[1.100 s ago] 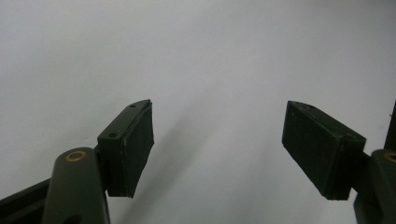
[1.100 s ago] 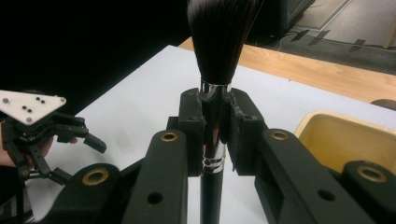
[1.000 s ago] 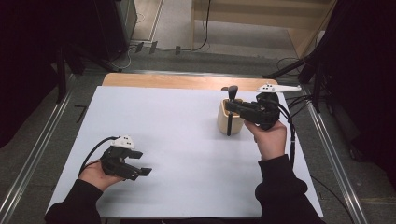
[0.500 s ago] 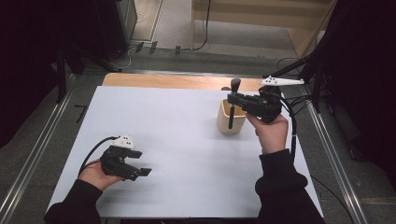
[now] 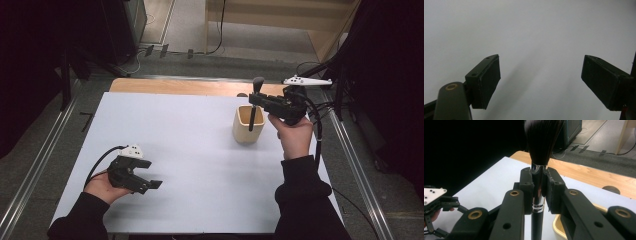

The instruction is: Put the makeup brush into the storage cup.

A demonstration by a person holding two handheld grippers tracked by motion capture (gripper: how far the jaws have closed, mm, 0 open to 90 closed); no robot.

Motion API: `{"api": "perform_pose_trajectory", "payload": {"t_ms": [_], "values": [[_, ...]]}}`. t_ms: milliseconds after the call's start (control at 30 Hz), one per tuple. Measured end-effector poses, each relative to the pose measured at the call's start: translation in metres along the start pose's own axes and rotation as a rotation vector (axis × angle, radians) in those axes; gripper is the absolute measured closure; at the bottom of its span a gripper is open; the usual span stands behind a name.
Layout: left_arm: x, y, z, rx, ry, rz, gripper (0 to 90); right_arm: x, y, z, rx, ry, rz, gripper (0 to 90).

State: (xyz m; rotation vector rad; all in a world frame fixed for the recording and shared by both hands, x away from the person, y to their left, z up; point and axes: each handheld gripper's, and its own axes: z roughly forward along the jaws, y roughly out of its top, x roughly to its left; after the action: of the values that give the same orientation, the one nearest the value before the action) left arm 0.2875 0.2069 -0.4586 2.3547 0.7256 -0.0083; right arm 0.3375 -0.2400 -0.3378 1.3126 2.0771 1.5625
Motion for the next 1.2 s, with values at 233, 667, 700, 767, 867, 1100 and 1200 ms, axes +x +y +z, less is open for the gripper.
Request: {"api": "perform_pose_trajectory", "payload": {"t_ms": [233, 667, 700, 767, 867, 1100, 1200], "values": [[0.0, -0.001, 0.0, -0.003, -0.001, 0.001, 15.8, -0.006, 0.005, 0.001, -0.013, -0.014, 0.0, 78.7], [-0.001, -0.002, 0.0, 0.0, -0.003, 0.004, 14.8, -0.02, 0.006, 0.012, -0.026, -0.05, 0.005, 78.7], [-0.001, -0.002, 0.0, 0.001, -0.004, 0.003, 14.7, -0.021, 0.006, 0.012, -0.028, -0.056, 0.002, 78.7], [-0.001, -0.002, 0.0, 0.001, -0.004, 0.003, 14.8, -0.024, 0.005, 0.015, -0.03, -0.059, 0.004, 78.7], [-0.001, -0.002, 0.0, 0.002, -0.006, 0.007, 14.8, -0.026, 0.005, 0.017, -0.027, -0.07, 0.003, 78.7], [-0.002, -0.001, 0.001, 0.002, -0.002, 0.011, 14.7, -0.034, 0.004, 0.023, -0.041, -0.098, 0.006, 78.7], [-0.002, -0.002, 0.001, 0.0, -0.001, 0.006, 14.7, -0.036, 0.004, 0.025, -0.052, -0.102, -0.001, 78.7]]}}
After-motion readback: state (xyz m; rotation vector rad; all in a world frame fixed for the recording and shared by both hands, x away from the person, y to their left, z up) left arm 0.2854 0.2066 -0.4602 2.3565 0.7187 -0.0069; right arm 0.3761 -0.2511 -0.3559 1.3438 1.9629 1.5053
